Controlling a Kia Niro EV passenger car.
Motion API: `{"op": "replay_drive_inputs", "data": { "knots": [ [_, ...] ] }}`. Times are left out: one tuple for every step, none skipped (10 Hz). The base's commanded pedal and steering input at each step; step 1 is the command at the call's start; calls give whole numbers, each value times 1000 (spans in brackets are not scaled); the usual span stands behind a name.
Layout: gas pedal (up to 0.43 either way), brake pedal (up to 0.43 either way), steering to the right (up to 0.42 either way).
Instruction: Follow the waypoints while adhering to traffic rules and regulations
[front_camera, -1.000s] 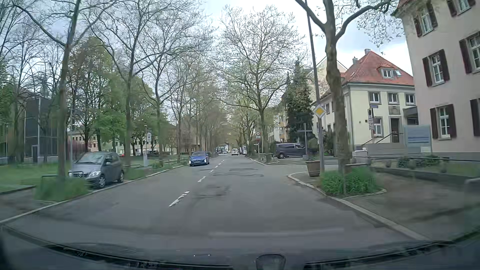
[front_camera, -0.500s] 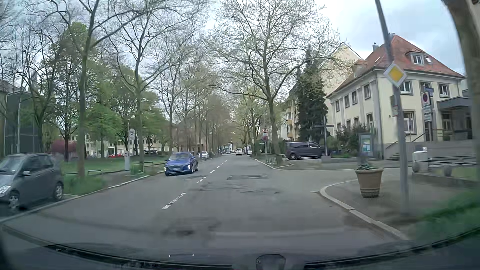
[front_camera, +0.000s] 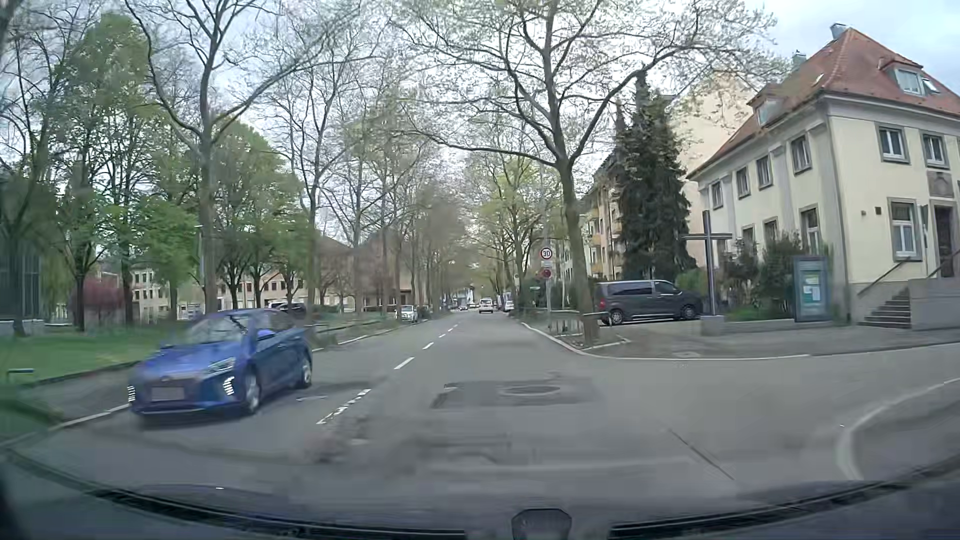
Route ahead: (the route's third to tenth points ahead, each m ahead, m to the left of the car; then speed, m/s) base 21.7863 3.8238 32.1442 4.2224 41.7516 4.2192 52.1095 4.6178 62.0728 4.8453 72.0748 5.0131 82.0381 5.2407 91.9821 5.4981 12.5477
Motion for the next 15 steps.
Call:
{"op": "replay_drive_inputs", "data": {
  "knots": [
    [110,0,-11],
    [110,0,-10],
    [98,0,-11],
    [79,0,-10],
    [79,0,-10],
    [67,0,-9],
    [67,0,-6],
    [47,0,-5],
    [47,0,-6],
    [39,0,-5],
    [0,0,-4],
    [0,0,-4],
    [0,0,0],
    [0,0,3],
    [0,0,3]
  ]
}}
